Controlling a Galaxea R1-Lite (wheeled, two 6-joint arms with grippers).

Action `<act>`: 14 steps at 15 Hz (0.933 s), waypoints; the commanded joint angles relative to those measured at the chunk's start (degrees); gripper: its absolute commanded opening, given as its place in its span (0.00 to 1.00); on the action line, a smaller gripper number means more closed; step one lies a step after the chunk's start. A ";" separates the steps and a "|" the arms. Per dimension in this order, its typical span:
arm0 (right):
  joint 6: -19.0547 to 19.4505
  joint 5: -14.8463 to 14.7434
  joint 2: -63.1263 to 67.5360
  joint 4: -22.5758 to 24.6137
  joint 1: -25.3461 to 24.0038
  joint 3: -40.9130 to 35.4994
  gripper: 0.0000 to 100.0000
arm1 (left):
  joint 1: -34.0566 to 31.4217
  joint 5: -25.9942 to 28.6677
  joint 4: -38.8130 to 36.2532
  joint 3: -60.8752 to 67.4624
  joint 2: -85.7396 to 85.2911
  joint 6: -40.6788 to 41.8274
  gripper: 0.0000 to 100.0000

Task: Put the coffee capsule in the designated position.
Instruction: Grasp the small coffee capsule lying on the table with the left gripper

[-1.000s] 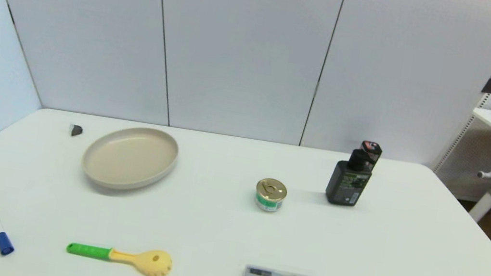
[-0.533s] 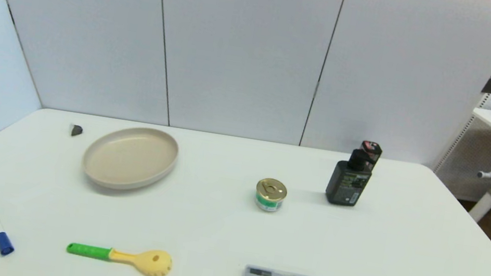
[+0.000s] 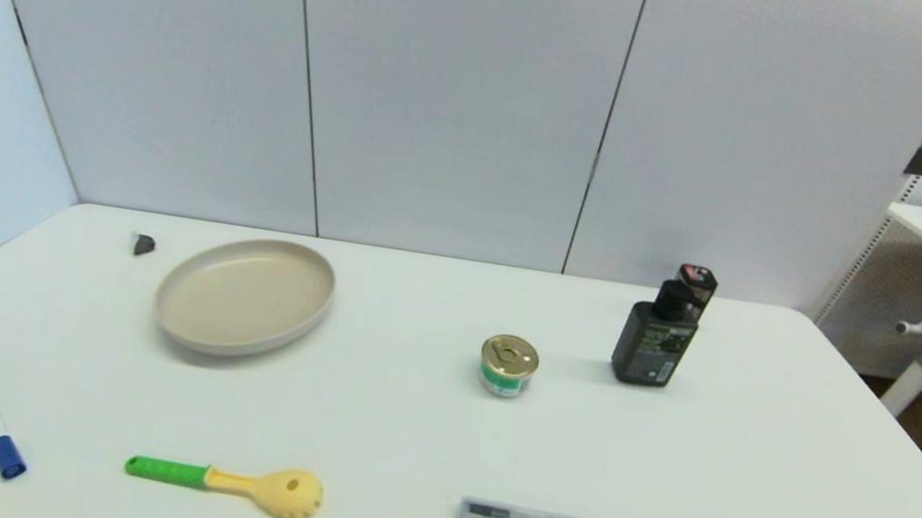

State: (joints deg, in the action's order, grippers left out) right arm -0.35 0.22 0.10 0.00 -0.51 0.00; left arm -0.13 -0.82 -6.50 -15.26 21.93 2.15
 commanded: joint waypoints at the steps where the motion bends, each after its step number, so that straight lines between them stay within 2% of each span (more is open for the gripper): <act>1: 0.00 0.04 0.08 0.00 -0.02 0.00 1.00 | 0.05 -0.15 -0.80 -24.82 25.35 -0.56 1.00; 4: 0.00 0.04 0.08 0.00 -0.02 0.00 1.00 | -0.13 -0.15 1.40 -46.79 41.26 -0.39 1.00; 6: 0.00 0.04 0.08 0.00 -0.02 0.00 1.00 | -0.48 -0.24 6.85 -57.34 48.12 -0.56 1.00; 8: 0.00 0.04 0.08 0.00 -0.02 0.00 1.00 | -2.85 -0.24 10.54 -66.30 54.80 -1.00 1.00; 11: 0.00 0.04 0.08 0.00 -0.02 0.00 1.00 | -6.46 -0.15 10.98 -76.50 65.26 -1.00 1.00; 14: 0.00 0.04 0.08 0.00 -0.02 0.00 1.00 | -8.48 -0.06 15.11 -86.95 77.03 -0.83 1.00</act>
State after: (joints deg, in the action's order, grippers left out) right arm -0.33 0.22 0.10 0.00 -0.51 0.00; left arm -6.01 -0.94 5.12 -92.39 85.11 1.18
